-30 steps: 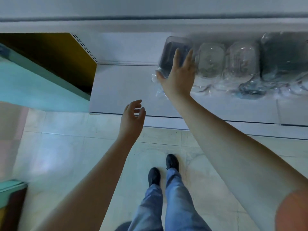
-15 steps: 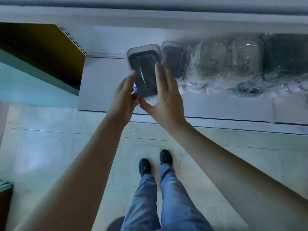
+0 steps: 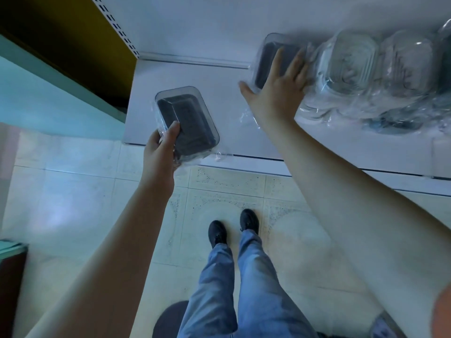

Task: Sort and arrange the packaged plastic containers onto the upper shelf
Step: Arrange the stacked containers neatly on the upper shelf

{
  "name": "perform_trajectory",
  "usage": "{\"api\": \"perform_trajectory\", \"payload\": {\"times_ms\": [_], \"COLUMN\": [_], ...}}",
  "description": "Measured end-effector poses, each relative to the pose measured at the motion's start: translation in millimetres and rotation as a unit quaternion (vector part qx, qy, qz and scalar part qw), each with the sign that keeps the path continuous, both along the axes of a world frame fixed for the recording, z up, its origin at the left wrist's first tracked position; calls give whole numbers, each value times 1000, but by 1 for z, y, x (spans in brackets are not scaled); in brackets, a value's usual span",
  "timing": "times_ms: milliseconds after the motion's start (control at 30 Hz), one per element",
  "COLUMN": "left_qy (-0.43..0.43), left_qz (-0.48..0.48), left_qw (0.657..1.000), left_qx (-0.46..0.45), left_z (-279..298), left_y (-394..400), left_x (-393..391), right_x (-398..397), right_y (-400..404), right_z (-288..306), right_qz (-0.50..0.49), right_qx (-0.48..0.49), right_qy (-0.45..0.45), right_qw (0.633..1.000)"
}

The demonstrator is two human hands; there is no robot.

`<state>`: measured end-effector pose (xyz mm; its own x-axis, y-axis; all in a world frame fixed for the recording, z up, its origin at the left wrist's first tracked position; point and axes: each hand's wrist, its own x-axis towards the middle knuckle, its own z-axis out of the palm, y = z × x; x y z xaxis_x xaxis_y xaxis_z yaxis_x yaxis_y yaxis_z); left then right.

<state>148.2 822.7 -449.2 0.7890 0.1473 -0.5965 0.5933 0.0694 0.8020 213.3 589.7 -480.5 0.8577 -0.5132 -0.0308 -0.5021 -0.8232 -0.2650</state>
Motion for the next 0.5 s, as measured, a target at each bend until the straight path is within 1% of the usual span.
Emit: {"api": "perform_trajectory", "payload": {"times_ms": [167,267,367,500], "left_qy": [0,-8,-18,-27], "left_qz": [-2,0,-9,-17], "left_qw": [1000,1000,1000,999], "left_qx": [2,-2,-5,-7], "left_z": [1,6,14,33], "left_y": [1,3,6,9], "left_x": [-6,-5,-3,-9], "right_x": [0,-7,-19,-47], "right_y": [2,3,10,23], "right_z": [-2,3,12,36], "right_qz": [-8,10,46,91], "right_qx": [10,18,17,35], "right_qy": [-23,-50,-119,-214], "right_qw": [1000,999,992,972]}}
